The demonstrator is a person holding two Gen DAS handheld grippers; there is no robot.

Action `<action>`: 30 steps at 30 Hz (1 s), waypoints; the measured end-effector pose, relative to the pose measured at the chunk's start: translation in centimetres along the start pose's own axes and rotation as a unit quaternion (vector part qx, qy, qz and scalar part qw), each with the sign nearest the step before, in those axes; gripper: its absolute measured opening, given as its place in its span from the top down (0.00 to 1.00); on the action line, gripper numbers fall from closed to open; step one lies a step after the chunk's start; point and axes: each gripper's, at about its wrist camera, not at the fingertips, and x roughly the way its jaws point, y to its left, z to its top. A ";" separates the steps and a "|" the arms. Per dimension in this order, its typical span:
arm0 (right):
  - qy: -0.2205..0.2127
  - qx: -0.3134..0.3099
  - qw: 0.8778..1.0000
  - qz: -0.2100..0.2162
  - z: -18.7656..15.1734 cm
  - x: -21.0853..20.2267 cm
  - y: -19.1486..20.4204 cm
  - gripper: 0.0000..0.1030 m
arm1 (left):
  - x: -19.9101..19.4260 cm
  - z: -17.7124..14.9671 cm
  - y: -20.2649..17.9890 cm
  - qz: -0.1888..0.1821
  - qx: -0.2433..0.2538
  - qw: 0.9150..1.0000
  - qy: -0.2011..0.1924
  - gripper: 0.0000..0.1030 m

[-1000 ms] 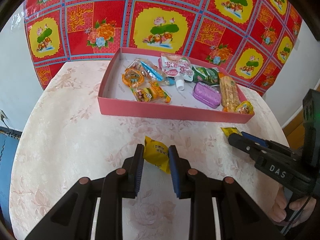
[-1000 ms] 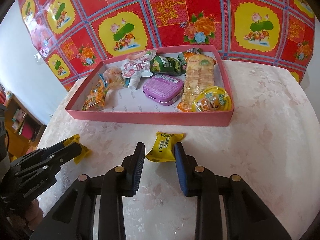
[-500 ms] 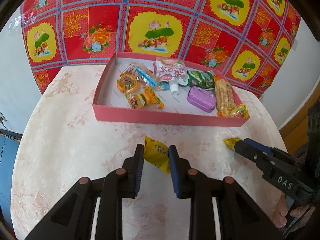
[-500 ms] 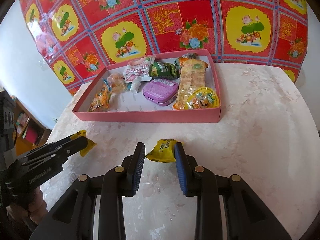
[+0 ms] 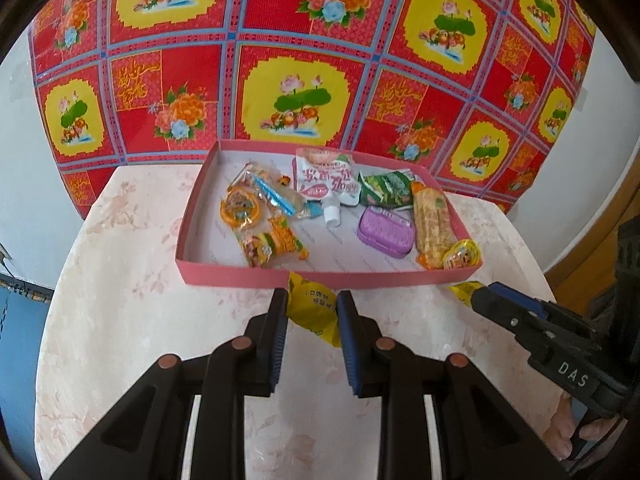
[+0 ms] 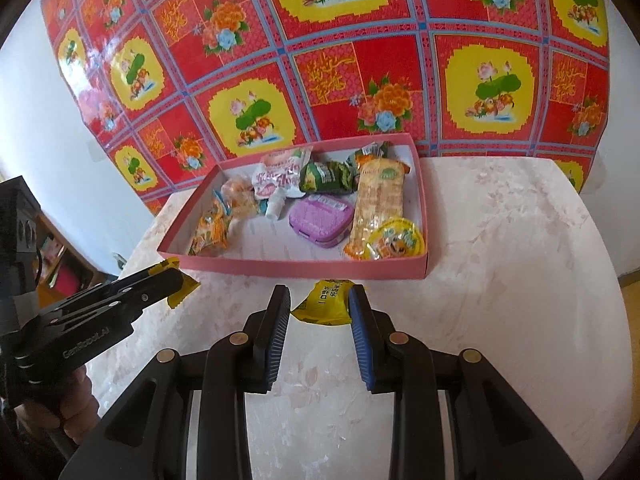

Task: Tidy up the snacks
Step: 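Carry both yellow packets over the pink tray with both grippers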

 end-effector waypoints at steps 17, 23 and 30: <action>-0.022 -0.014 1.000 -0.004 3.8 0.5 -0.1 0.70 | 1.6 3.9 -1.7 -0.005 0.013 1.000 -0.018 0.75; -0.028 -0.014 0.999 -0.003 5.1 1.4 -0.3 0.70 | 2.7 5.1 -1.9 -0.001 0.016 1.000 -0.022 0.75; -0.022 -0.012 1.000 -0.007 6.3 3.4 -0.4 0.70 | 4.3 6.3 -2.0 0.006 0.021 1.000 -0.022 0.75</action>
